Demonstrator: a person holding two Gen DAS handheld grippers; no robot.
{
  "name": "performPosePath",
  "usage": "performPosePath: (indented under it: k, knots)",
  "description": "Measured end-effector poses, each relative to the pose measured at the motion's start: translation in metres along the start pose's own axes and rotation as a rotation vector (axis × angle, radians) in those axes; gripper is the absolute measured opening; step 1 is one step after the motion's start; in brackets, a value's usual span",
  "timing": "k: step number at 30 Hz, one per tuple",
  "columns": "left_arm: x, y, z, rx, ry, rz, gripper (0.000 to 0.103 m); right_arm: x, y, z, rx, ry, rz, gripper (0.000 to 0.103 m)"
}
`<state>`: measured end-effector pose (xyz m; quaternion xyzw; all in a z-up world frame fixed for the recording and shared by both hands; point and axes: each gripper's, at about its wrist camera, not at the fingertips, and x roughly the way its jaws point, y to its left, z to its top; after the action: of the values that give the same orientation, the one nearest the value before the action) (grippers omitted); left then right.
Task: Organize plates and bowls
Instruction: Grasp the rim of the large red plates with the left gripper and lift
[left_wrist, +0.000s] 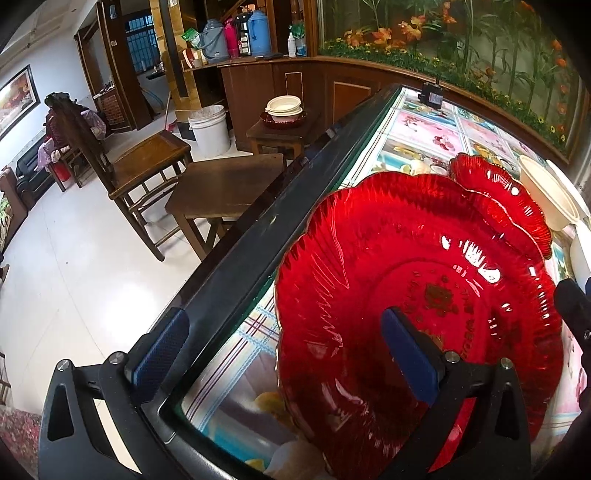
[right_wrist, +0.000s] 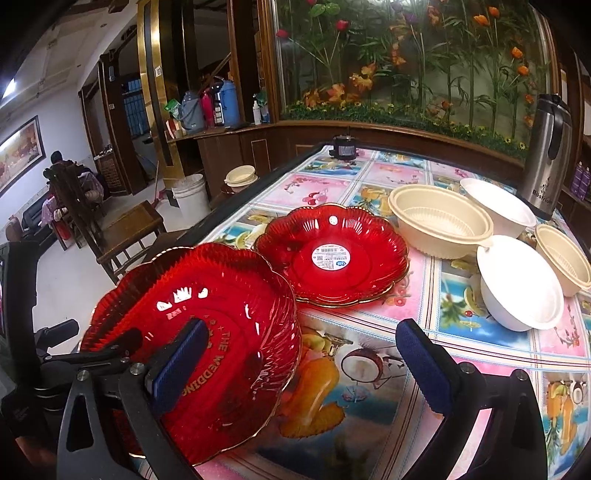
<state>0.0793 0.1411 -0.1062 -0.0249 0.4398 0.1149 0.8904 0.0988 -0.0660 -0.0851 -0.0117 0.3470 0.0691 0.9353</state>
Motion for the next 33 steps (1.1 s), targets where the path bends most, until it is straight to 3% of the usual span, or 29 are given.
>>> performPosePath:
  k: [7,12,18,20,23,26,27,28,30,33]
  knots:
    - [0.012,-0.002,0.000,0.008,0.025,0.002,0.103,0.016,-0.001,-0.001,0.013,0.041,0.001,0.101]
    - [0.013,-0.003,0.002,0.018,0.028,0.001,0.103,0.028,-0.001,-0.003,0.026,0.086,0.007,0.095]
    - [0.015,-0.007,0.006,0.031,0.061,-0.008,0.103,0.041,-0.003,-0.006,0.051,0.163,0.012,0.073]
    - [0.014,-0.011,0.006,0.040,0.058,-0.011,0.103,0.046,-0.004,-0.008,0.067,0.201,0.018,0.052]
    - [0.009,-0.015,0.002,0.059,0.037,-0.019,0.094,0.047,-0.005,-0.010,0.077,0.211,0.035,0.040]
    - [0.005,-0.018,0.001,0.072,0.037,-0.072,0.072,0.047,-0.005,-0.013,0.100,0.227,0.101,0.021]
    - [0.004,-0.018,0.000,0.063,0.045,-0.109,0.060,0.047,-0.004,-0.014,0.102,0.230,0.111,0.018]
    - [0.004,-0.018,0.000,0.059,0.048,-0.132,0.055,0.046,-0.003,-0.015,0.101,0.232,0.114,0.015]
    - [0.002,-0.017,-0.002,0.059,0.044,-0.122,0.050,0.043,-0.002,-0.017,0.101,0.233,0.108,0.015]
    - [-0.002,-0.013,-0.005,0.052,0.032,-0.104,0.034,0.038,-0.004,-0.022,0.113,0.239,0.111,0.014]
